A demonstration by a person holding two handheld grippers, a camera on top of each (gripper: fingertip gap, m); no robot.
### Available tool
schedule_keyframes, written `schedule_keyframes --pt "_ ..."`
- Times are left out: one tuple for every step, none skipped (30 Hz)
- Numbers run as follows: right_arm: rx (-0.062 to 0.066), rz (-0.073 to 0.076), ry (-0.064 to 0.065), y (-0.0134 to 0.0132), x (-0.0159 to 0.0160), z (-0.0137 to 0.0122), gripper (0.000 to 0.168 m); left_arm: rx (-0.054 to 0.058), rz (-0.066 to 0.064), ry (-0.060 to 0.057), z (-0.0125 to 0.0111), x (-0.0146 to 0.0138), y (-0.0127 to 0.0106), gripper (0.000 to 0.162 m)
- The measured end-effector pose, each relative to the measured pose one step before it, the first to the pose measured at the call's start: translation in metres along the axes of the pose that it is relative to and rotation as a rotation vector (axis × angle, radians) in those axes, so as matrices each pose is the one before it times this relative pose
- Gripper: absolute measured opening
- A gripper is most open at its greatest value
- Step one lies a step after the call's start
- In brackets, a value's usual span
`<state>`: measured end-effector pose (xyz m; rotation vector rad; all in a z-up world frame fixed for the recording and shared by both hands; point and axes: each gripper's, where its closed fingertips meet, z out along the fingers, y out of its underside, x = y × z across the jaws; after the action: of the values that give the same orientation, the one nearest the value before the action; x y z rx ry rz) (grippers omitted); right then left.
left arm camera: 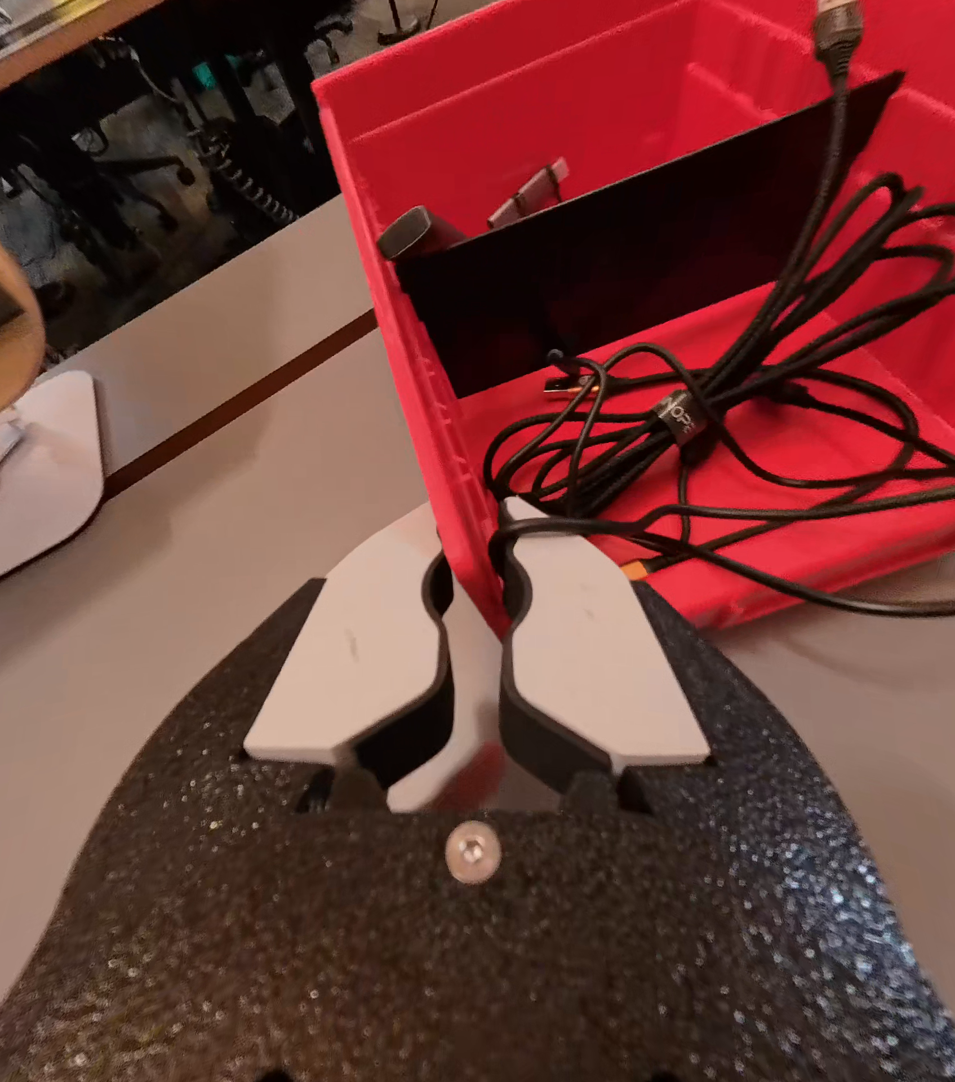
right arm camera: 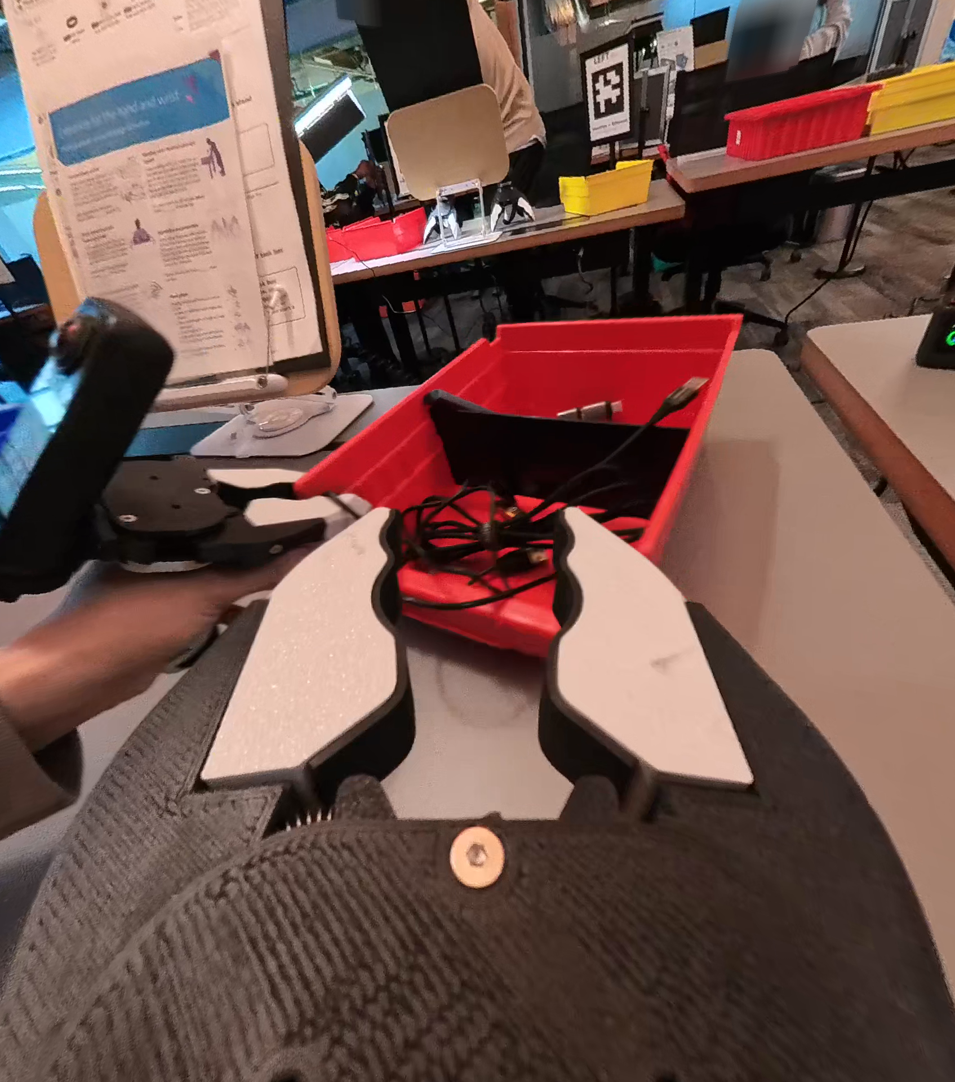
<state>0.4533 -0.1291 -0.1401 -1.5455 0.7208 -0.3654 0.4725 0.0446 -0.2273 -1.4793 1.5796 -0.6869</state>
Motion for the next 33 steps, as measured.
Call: schedule_keyframes --pt "0.0016 -0.0060 0.0077 -0.00197 0.00100 -0.00160 0.050 -0.0059 -0.0015 0.0043 -0.00532 -0.00565 0.00459 0.011" --pt "0.0074 -0.0025 0.0034 -0.00306 0.00017 -0.00174 0.050 -0.0046 0.0024 0.0090 -0.00662 -0.00547 0.00543 0.010" --pt "0.0110 0.0008 0.0014 -0.00376 -0.00060 -0.00183 0.049 -0.0017 0.0126 0.0154 -0.00790 -0.00510 0.00640 0.010" --pt "0.0104 -0.0010 -0.0014 -0.00399 -0.00151 -0.00177 0.049 0.0018 0.0195 0.0143 -0.00932 -0.00554 0.00724 0.010" --pt "0.0087 -0.0058 -0.0034 -0.00404 -0.00260 -0.00138 0.049 0.0021 0.0132 0.0105 -0.01052 -0.00598 0.00817 0.010" --pt "0.0059 -0.0121 -0.0073 -0.00389 -0.00421 -0.00101 0.049 0.0015 0.0025 0.0117 -0.01171 -0.00595 0.00889 0.009" --pt "0.0035 -0.0178 -0.0100 -0.00370 -0.00582 -0.00071 0.050 0.0054 -0.0025 0.0150 -0.01276 -0.00566 0.00931 0.009" --pt "0.0008 -0.0203 -0.0101 -0.00331 -0.00692 0.00002 0.050 0.0098 -0.0054 0.0165 -0.01414 -0.00516 0.00982 0.008" --pt "0.0004 -0.0213 -0.0136 -0.00339 -0.00847 0.00062 0.050 0.0101 -0.0039 0.0208 -0.01566 -0.00415 0.01030 0.008" --pt "0.0006 -0.0229 -0.0209 -0.00361 -0.01053 0.00175 0.051 0.0116 0.0039 0.0253 -0.01696 -0.00324 0.01047 0.008" --pt "-0.0035 -0.0231 -0.0276 -0.00265 -0.01238 0.00279 0.051 0.0095 0.0024 0.0199 -0.01803 -0.00355 0.01109 0.008" --pt "-0.0107 -0.0214 -0.0320 -0.00125 -0.01418 0.00360 0.053 0.0012 0.0021 0.0094 -0.01906 -0.00454 0.01179 0.008" --pt "-0.0126 -0.0211 -0.0358 -0.00098 -0.01585 0.00446 0.055 -0.0036 0.0085 0.0033 -0.01977 -0.00506 0.01236 0.008" --pt "-0.0070 -0.0221 -0.0392 -0.00190 -0.01731 0.00518 0.057 -0.0059 -0.0024 -0.0008 -0.02021 -0.00565 0.01291 0.007" --pt "-0.0020 -0.0235 -0.0401 -0.00268 -0.01842 0.00611 0.059 -0.0061 -0.0159 -0.0032 -0.02040 -0.00620 0.01328 0.007" --pt "-0.0009 -0.0219 -0.0359 -0.00274 -0.01842 0.00724 0.062 -0.0024 -0.0160 0.0023 -0.02033 -0.00597 0.01315 0.006" --pt "0.0031 -0.0145 -0.0351 -0.00299 -0.01876 0.00890 0.065 -0.0017 -0.0181 0.0077 -0.02016 -0.00541 0.01280 0.005" --pt "0.0082 -0.0110 -0.0494 -0.00335 -0.02059 0.01094 0.070 -0.0047 -0.0190 0.0042 -0.01993 -0.00556 0.01265 0.005" --pt "0.0071 -0.0054 -0.0575 -0.00302 -0.02095 0.01334 0.075 -0.0056 -0.0076 0.0019 -0.01936 -0.00548 0.01232 0.005" --pt "-0.0038 0.0051 -0.0510 -0.00229 -0.01883 0.01607 0.079 -0.0072 0.0026 0.0065 -0.01883 -0.00456 0.01199 0.005" --pt "-0.0159 0.0117 -0.0468 -0.00232 -0.01722 0.01877 0.084 -0.0109 0.0042 0.0047 -0.01815 -0.00428 0.01188 0.005" --pt "-0.0131 0.0135 -0.0451 -0.00366 -0.01674 0.02093 0.090 -0.0120 0.0029 -0.0051 -0.01735 -0.00484 0.01168 0.005" --pt "-0.0076 0.0139 -0.0420 -0.00447 -0.01589 0.02277 0.094 -0.0105 -0.0004 -0.0055 -0.01632 -0.00476 0.01143 0.005" --pt "-0.0129 0.0028 -0.0503 -0.00339 -0.01628 0.02426 0.095 -0.0081 -0.0098 -0.0023 -0.01548 -0.00452 0.01113 0.005" --pt "-0.0183 -0.0076 -0.0563 -0.00222 -0.01586 0.02551 0.097 -0.0045 -0.0201 -0.0066 -0.01438 -0.00542 0.01057 0.005" --pt "-0.0258 -0.0030 -0.0472 -0.00098 -0.01280 0.02632 0.098 -0.0011 -0.0198 -0.0106 -0.01333 -0.00621 0.00970 0.005" --pt "-0.0290 0.0139 -0.0346 -0.00059 -0.00993 0.02628 0.099 0.0019 -0.0157 -0.0149 -0.01237 -0.00710 0.00908 0.005" --pt "-0.0230 0.0189 -0.0309 -0.00050 -0.00839 0.02613 0.100 0.0064 -0.0152 -0.0174 -0.01135 -0.00763 0.00806 0.005" --pt "-0.0318 0.0095 -0.0148 0.00243 -0.00492 0.02560 0.096 0.0126 -0.0182 -0.0153 -0.01021 -0.00757 0.00712 0.005" --pt "-0.0356 0.0168 -0.0052 0.00360 -0.00333 0.02398 0.096 0.0145 -0.0233 -0.0160 -0.00944 -0.00762 0.00632 0.004" --pt "-0.0286 0.0180 -0.0070 0.00298 -0.00355 0.02189 0.097 0.0084 -0.0206 -0.0211 -0.00936 -0.00770 0.00618 0.004" --pt "-0.0252 0.0140 0.0005 0.00264 -0.00203 0.01992 0.096 0.0002 -0.0104 -0.0245 -0.00949 -0.00758 0.00613 0.004" --pt "-0.0259 0.0162 0.0078 0.00123 -0.00153 0.01702 0.095 -0.0049 -0.0035 -0.0279 -0.00974 -0.00779 0.00633 0.005"
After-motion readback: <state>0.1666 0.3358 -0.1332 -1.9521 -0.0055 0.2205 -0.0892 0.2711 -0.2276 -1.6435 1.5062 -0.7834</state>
